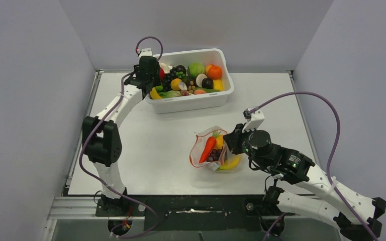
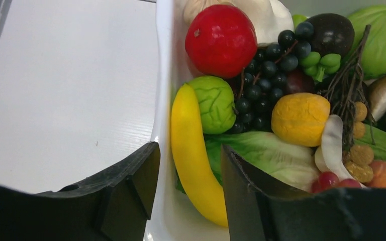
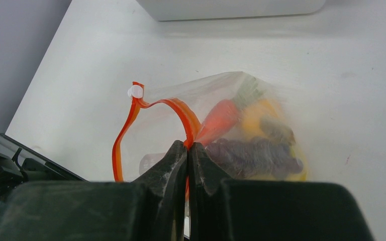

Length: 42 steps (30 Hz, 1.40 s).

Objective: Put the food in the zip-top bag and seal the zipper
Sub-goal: Pick up the fake fruit from the bin.

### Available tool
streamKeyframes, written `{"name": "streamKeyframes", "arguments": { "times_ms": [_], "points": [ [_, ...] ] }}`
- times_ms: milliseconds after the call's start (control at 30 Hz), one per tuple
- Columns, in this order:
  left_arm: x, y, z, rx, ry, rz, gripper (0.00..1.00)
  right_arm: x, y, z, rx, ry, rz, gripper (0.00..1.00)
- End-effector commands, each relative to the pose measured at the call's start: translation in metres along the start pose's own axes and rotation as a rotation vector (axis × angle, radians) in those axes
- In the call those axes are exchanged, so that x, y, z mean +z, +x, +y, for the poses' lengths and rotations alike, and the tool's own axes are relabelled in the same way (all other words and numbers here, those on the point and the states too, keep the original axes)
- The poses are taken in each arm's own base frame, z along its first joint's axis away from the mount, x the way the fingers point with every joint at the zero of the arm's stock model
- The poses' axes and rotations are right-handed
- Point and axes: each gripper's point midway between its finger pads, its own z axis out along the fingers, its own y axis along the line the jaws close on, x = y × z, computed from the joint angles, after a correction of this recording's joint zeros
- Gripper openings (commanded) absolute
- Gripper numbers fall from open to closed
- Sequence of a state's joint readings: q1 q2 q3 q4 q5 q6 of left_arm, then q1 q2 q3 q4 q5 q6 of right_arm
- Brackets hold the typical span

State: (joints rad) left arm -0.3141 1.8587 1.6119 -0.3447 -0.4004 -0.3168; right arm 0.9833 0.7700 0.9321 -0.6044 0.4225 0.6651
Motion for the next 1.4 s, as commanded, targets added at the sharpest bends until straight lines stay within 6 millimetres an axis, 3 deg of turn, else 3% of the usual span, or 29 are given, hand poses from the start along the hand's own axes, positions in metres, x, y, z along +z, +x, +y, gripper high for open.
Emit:
{"name": "streamKeyframes", "arguments": {
  "times_ms": [0,200,467,767,900,1067,1233,1367],
  "points": [
    [0.009,-0.027,0.008,0.06,-0.073,-0.029,0.48,-0.01,-0.034,0.014,0.036,-0.048,-0.093,0.0],
    [0.029,-0.03,0.003,0.096,-0.097,-0.023,0.42,-0.01,-0.031,0.009,0.037,-0.027,-0.09,0.0],
    [0.052,-0.018,-0.008,0.109,-0.085,0.025,0.37,-0.013,-0.029,0.004,0.048,-0.016,-0.098,0.0],
    [0.059,-0.004,-0.013,0.092,-0.065,0.069,0.38,-0.013,-0.028,0.002,0.04,-0.007,-0.1,0.0],
    [0.054,0.0,-0.034,0.06,0.037,0.094,0.39,-0.012,-0.029,0.003,0.039,-0.008,-0.102,0.0],
    [0.035,-0.019,-0.049,0.019,0.11,0.043,0.39,-0.012,-0.028,0.002,0.038,-0.007,-0.1,0.0],
    [0.014,-0.04,-0.035,-0.039,0.067,-0.031,0.41,-0.011,-0.025,0.002,0.039,-0.005,-0.095,0.0],
    [0.008,-0.034,-0.011,-0.092,-0.017,-0.026,0.45,-0.008,-0.024,0.002,0.038,-0.005,-0.095,0.0]
  ]
}}
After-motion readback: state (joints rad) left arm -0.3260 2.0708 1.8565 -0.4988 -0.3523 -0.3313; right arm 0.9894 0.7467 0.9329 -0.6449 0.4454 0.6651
